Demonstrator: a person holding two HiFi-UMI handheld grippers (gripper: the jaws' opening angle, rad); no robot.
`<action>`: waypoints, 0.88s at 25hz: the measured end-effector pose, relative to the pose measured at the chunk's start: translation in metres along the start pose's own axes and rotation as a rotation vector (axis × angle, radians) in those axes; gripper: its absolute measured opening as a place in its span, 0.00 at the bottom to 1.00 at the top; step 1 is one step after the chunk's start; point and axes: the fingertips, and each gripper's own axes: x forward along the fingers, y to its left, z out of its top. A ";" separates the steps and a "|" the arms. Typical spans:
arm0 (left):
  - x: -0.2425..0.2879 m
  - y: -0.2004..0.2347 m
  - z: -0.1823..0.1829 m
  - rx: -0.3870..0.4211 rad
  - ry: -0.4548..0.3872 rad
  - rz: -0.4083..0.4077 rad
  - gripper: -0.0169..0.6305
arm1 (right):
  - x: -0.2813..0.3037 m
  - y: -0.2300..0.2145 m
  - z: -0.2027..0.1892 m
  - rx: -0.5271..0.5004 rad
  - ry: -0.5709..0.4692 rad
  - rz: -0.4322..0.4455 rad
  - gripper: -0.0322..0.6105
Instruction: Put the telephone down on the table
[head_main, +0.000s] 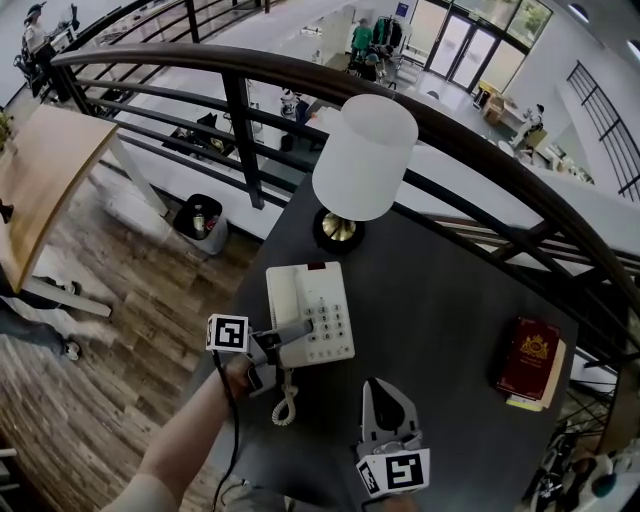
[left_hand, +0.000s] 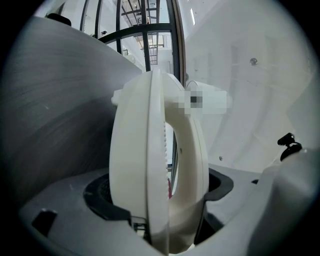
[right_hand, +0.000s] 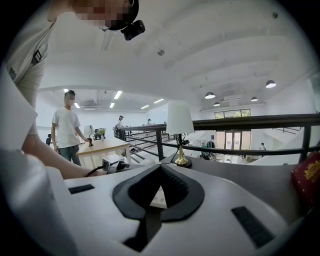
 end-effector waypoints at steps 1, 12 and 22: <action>-0.001 0.002 0.000 -0.003 -0.004 -0.002 0.65 | 0.001 0.000 -0.002 0.001 0.002 0.001 0.05; 0.000 -0.002 -0.009 0.021 0.020 -0.001 0.65 | 0.012 0.009 -0.020 0.017 0.027 0.025 0.05; -0.017 0.014 -0.012 0.009 0.006 0.140 0.65 | 0.010 0.010 -0.022 0.044 0.032 0.030 0.05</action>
